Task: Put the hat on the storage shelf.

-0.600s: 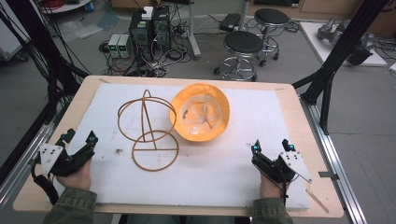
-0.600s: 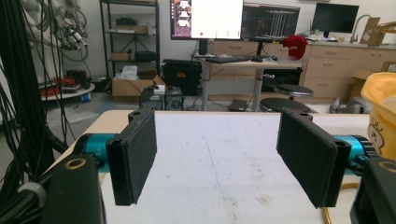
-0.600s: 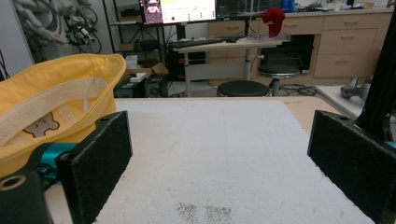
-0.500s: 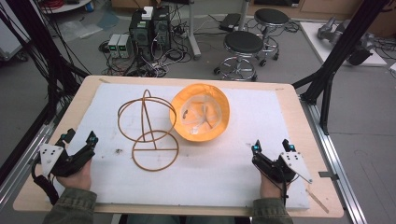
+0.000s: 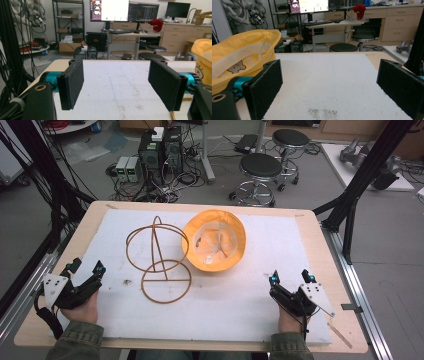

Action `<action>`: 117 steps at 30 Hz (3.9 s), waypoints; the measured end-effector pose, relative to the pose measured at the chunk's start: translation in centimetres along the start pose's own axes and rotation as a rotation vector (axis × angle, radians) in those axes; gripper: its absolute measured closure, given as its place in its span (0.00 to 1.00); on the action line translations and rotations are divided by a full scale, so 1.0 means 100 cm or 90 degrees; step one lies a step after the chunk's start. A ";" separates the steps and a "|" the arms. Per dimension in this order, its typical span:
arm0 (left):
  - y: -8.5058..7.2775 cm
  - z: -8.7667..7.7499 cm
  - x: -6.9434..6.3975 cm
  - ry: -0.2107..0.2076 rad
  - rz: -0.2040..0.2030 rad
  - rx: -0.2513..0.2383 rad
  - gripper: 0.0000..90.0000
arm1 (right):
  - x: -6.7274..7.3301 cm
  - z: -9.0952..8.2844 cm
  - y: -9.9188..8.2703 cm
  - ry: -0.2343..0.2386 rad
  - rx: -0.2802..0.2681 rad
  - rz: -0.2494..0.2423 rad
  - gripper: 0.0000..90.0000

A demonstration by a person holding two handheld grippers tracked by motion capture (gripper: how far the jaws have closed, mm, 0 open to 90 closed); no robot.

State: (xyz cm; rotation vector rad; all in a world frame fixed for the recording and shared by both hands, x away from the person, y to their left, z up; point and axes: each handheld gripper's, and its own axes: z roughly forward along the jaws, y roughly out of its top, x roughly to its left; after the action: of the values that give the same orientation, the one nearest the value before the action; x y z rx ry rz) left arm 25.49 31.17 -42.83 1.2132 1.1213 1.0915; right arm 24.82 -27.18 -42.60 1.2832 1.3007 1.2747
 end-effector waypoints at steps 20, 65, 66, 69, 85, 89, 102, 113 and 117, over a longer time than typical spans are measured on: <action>-0.001 0.000 -0.002 -0.004 -0.003 0.005 0.32 | 0.009 0.013 0.020 0.051 0.009 -0.009 0.06; -0.007 0.002 0.001 -0.022 -0.014 0.044 0.32 | 0.050 0.108 0.077 0.107 0.055 -0.007 0.06; -0.007 0.002 0.001 -0.023 -0.014 0.045 0.32 | 0.052 0.110 0.078 0.110 0.059 -0.008 0.06; -0.007 0.002 0.002 -0.022 -0.017 0.046 0.32 | 0.056 0.117 0.079 0.119 0.067 -0.010 0.06; -0.007 0.002 0.006 -0.028 -0.015 0.038 0.31 | 0.072 0.158 0.073 0.136 0.129 -0.014 0.06; -0.007 0.002 0.012 -0.016 -0.035 0.033 0.31 | 0.075 0.170 0.074 0.137 0.147 -0.013 0.06; -0.007 0.002 0.012 -0.021 -0.037 0.029 0.31 | 0.086 0.193 0.072 0.149 0.217 -0.018 0.06; -0.007 0.002 0.012 -0.020 -0.037 0.029 0.31 | 0.090 0.205 0.062 0.125 0.280 -0.057 0.06; -0.007 0.003 0.012 -0.026 -0.039 0.029 0.31 | 0.091 0.207 0.058 0.142 0.310 -0.047 0.12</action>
State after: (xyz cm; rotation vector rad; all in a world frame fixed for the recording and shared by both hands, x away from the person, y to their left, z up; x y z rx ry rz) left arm 25.91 32.26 -43.55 1.2231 1.1496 0.9955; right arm 45.23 -16.83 -37.92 1.4306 1.8825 1.1092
